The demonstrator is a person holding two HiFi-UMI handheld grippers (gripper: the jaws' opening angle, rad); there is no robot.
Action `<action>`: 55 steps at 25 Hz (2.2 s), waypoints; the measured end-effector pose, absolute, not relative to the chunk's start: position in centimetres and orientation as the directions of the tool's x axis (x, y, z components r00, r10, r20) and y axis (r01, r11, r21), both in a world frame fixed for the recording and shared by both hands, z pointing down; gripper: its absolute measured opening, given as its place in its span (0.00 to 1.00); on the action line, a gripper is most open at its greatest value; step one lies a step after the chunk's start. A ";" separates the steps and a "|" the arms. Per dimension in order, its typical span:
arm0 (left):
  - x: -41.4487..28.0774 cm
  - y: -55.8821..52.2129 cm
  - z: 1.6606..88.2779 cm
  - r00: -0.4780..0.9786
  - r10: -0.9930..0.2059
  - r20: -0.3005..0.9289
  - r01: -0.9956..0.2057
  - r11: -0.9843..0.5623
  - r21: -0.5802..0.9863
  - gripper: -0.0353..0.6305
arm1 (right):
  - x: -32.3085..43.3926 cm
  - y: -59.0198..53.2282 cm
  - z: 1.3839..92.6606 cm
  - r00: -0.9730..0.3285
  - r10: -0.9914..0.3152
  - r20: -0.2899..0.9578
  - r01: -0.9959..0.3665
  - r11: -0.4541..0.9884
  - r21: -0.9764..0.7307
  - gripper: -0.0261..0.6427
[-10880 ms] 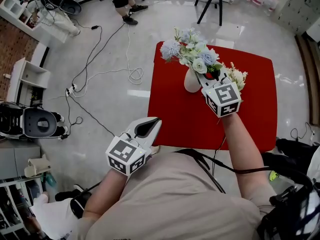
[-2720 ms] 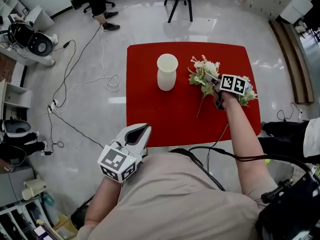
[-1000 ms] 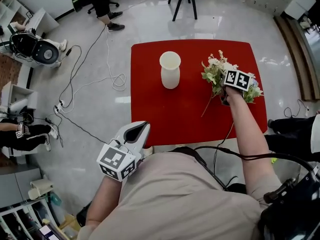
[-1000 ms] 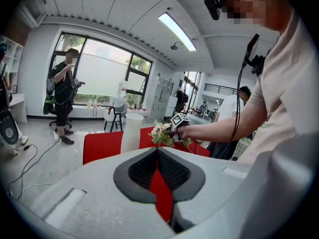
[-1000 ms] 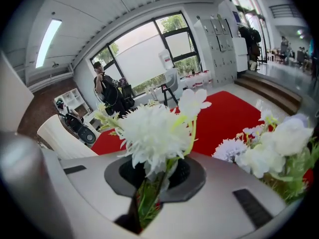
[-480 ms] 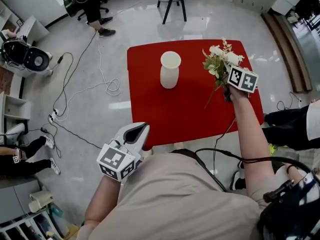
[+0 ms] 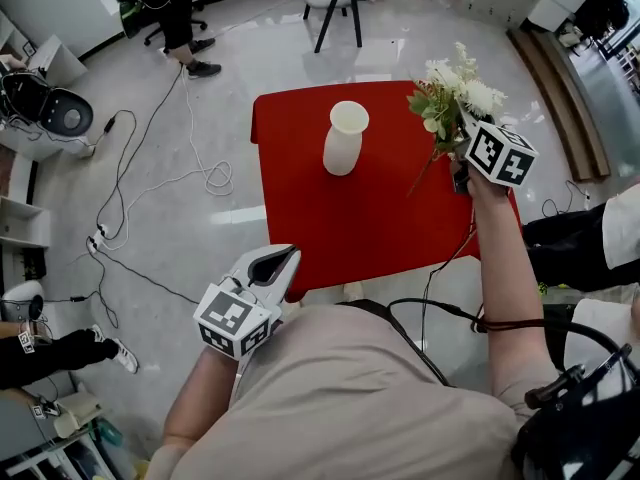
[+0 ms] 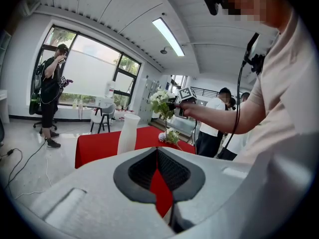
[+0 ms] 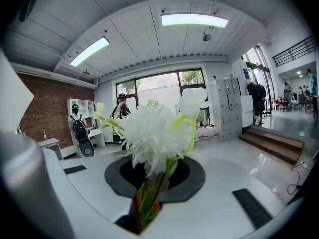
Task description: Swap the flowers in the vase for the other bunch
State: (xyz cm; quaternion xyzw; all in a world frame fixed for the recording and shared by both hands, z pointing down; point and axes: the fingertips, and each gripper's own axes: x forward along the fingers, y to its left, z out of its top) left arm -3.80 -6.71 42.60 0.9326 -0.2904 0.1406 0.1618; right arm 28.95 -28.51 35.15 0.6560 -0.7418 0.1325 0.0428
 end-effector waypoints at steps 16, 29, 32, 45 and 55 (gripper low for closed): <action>-8.2 -6.4 42.3 0.797 -0.509 0.325 -0.588 -0.776 0.229 0.06 | 21.9 -27.6 21.8 -0.176 -0.984 -0.030 -0.980 0.178 -0.085 0.14; -9.6 -7.0 41.5 0.759 -0.574 0.306 -0.646 -0.725 0.240 0.06 | 16.8 -30.6 16.7 -0.239 -0.958 -0.162 -0.970 0.242 0.001 0.14; -10.0 -7.0 41.6 0.747 -0.591 0.306 -0.661 -0.710 0.242 0.06 | 15.8 -31.3 16.8 -0.258 -0.950 -0.173 -0.966 0.260 0.010 0.14; -11.5 -6.5 41.9 0.683 -0.657 0.320 -0.729 -0.639 0.245 0.06 | 12.5 -33.7 20.6 -0.337 -0.918 -0.207 -0.941 0.327 0.081 0.14; -11.6 -6.5 42.1 0.666 -0.665 0.337 -0.744 -0.621 0.245 0.06 | 11.0 -34.3 26.3 -0.378 -0.913 -0.156 -0.925 0.365 0.106 0.14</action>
